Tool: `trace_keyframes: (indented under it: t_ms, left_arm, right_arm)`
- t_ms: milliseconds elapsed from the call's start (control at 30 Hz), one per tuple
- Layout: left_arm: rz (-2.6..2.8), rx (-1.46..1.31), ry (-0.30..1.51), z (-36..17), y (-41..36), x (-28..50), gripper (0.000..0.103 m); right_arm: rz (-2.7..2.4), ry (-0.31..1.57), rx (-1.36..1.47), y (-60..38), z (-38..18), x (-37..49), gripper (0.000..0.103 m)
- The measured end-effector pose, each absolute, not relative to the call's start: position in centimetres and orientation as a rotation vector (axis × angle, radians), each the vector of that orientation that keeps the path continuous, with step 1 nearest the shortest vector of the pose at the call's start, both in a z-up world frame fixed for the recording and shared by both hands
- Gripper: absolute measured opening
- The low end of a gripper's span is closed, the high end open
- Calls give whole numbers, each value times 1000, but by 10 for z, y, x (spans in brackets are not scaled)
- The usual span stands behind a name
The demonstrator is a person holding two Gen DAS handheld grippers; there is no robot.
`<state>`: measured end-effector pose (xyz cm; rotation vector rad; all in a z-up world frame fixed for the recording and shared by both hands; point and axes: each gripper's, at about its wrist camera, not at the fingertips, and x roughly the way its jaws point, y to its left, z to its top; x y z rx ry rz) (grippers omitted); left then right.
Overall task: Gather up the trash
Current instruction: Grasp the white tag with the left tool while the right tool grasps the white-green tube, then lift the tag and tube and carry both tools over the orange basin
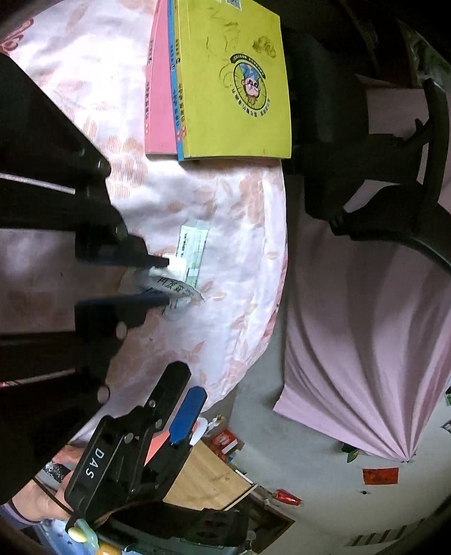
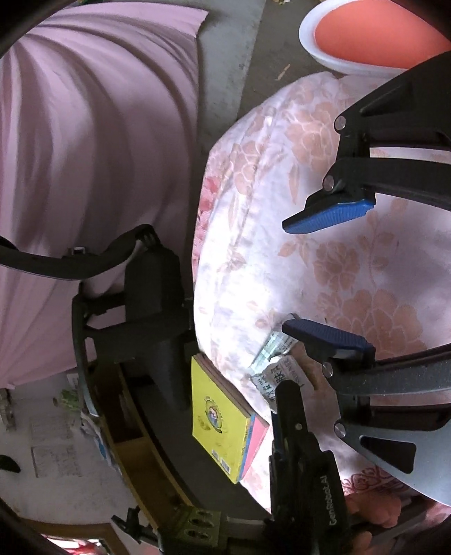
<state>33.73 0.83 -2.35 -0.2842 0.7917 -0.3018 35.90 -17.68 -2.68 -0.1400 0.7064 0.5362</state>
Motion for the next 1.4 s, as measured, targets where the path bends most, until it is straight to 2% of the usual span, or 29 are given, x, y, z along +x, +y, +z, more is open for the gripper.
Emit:
trace_keyframes:
  t_ms: [67, 633, 767, 933, 1133, 1400]
  left_arm:
    - [-297, -296, 774, -21, 11, 335, 2]
    - [-175, -421, 729, -14, 50, 298, 1]
    - [-177, -430, 737, -13, 48, 298, 1]
    - [-176, -428, 746, -14, 48, 298, 1]
    - [-175, -426, 748, -15, 48, 299, 1]
    - [-183, -405, 736, -15, 45, 296, 1]
  right_arm:
    - [545, 719, -141, -175, -28, 361, 49]
    - [701, 742, -344, -121, -38, 368, 49]
    - [721, 741, -399, -111, -41, 373, 40]
    - [757, 793, -405, -106, -51, 379, 37]
    - [767, 788, -403, -105, -52, 377, 24]
    - [747, 749, -429, -104, -49, 367, 19]
